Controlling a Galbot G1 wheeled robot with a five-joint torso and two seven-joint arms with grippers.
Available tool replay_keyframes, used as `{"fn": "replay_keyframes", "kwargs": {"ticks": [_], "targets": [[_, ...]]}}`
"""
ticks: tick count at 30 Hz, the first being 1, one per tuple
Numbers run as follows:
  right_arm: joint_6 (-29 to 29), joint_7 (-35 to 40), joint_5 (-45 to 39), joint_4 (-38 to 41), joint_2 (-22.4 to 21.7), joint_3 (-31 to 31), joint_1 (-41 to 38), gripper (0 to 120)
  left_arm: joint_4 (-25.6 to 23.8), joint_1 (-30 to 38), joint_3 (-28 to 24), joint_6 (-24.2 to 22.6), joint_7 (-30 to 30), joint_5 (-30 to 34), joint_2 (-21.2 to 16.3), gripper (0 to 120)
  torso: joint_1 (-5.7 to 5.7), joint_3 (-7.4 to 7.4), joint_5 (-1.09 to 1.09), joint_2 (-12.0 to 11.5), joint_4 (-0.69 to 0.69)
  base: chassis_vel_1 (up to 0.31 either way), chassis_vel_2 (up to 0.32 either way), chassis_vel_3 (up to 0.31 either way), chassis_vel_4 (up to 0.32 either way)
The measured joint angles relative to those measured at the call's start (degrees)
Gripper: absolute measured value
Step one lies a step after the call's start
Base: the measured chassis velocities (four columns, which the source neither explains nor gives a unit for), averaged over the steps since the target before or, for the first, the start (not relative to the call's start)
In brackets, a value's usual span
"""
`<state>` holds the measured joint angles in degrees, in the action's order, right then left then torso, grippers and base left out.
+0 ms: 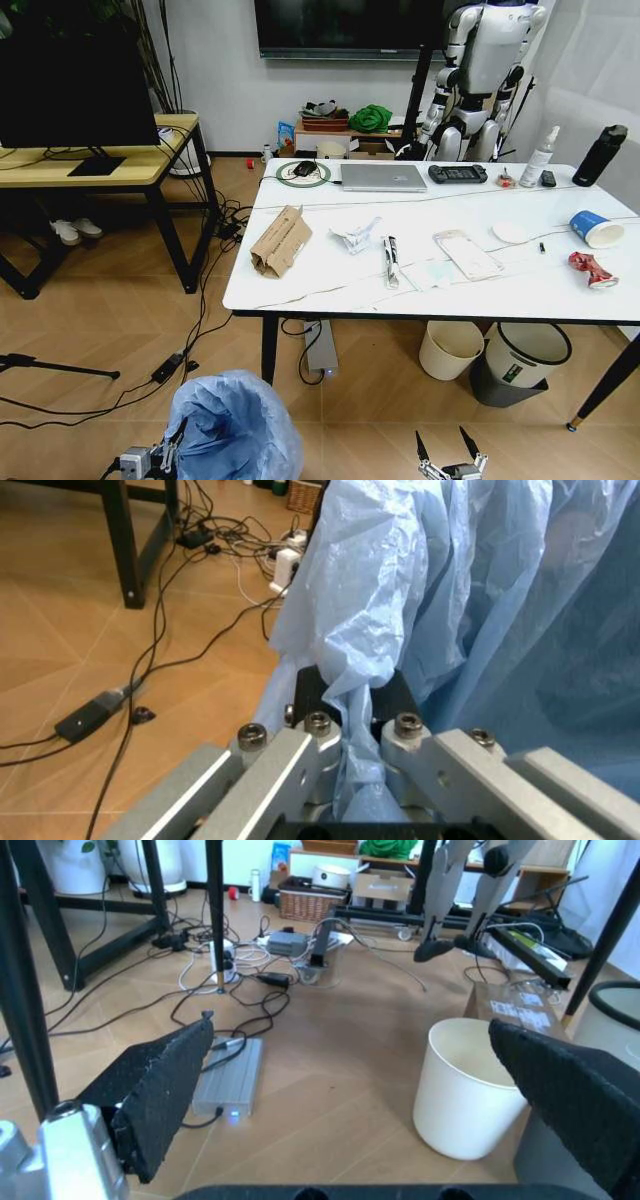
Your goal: Pick up the trash bin and place the trash from the table into it.
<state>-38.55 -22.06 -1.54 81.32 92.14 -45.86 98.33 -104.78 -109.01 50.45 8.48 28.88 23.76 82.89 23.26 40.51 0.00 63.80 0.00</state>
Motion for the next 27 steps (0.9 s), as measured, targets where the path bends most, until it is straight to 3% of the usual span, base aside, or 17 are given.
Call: {"fn": "replay_keyframes", "kwargs": {"ticks": [27], "targets": [[0.17,2.27,-0.50,1.56,0.00,-0.19,0.85,100,-0.70,0.05,-0.68,-0.01,0.18,-0.29,-0.04,0,3.63,4.42,0.00,8.05,0.00,0.000,0.000,0.000,0.000]]}}
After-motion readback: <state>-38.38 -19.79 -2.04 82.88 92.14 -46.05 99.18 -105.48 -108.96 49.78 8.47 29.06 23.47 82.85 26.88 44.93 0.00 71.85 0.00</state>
